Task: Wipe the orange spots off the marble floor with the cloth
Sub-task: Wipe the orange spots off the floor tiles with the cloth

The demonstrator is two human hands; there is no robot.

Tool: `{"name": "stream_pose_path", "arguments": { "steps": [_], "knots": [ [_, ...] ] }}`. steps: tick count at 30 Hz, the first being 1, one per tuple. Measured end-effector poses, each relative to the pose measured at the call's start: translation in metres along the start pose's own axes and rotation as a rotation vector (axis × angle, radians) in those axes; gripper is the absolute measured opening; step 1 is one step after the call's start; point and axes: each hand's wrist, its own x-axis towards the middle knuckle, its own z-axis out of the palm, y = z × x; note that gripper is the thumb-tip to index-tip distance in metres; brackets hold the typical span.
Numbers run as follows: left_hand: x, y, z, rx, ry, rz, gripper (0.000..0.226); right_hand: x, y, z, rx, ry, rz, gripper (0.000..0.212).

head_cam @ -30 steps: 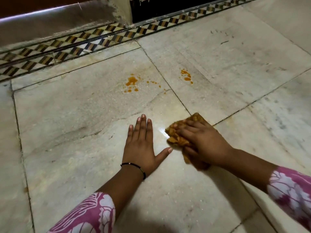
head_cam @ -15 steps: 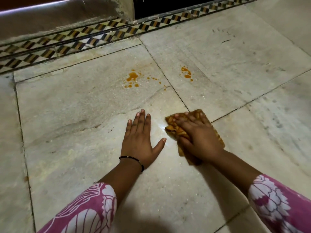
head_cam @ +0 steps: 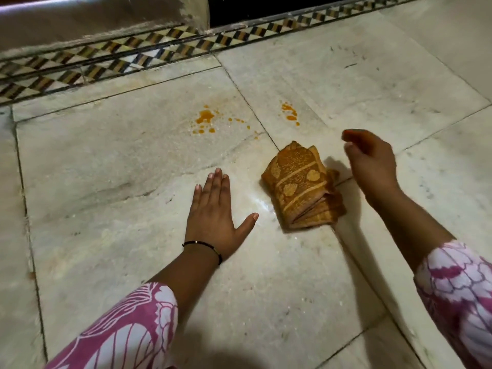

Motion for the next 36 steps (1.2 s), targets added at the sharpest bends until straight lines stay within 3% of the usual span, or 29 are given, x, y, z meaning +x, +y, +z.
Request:
{"name": "stream_pose_path", "arguments": {
  "steps": [2,4,6,12,17,21,26,29,33,36],
  "knots": [
    [0.000,0.000,0.000,0.005,-0.004,0.006,0.095,-0.031,-0.008,0.023,-0.210,-0.174,-0.237,0.040],
    [0.000,0.000,0.000,0.016,-0.013,0.021,0.095,-0.060,-0.010,0.050,-0.593,-0.372,-0.493,0.064],
    [0.004,-0.001,-0.002,0.016,-0.032,0.043,0.096,-0.069,0.007,0.064,-0.814,-0.435,-0.573,0.075],
    [0.055,-0.020,-0.020,0.159,-0.141,0.285,0.120,0.019,0.028,0.054,-0.853,-0.236,-0.322,0.065],
    [0.061,-0.020,-0.015,0.066,-0.118,0.176,0.126,0.101,-0.002,0.107,-0.770,-0.146,-0.194,0.063],
    [0.064,-0.020,-0.016,0.013,-0.072,0.058,0.118,0.087,-0.024,0.137,-0.758,-0.277,-0.426,0.065],
    [0.063,-0.017,-0.020,0.038,-0.119,-0.031,0.115,0.026,0.009,0.075,-0.776,-0.562,-0.707,0.059],
    [0.065,-0.016,-0.023,0.068,-0.147,-0.014,0.114,0.064,0.021,0.044,-0.876,-0.610,-0.553,0.063],
    [0.066,-0.018,-0.022,0.065,-0.139,-0.010,0.114,0.118,-0.009,0.084,-0.871,-0.483,-0.252,0.060],
    [0.067,-0.020,-0.019,0.034,-0.127,0.004,0.113,0.115,-0.042,0.135,-0.825,-0.507,-0.296,0.053]
  ]
}}
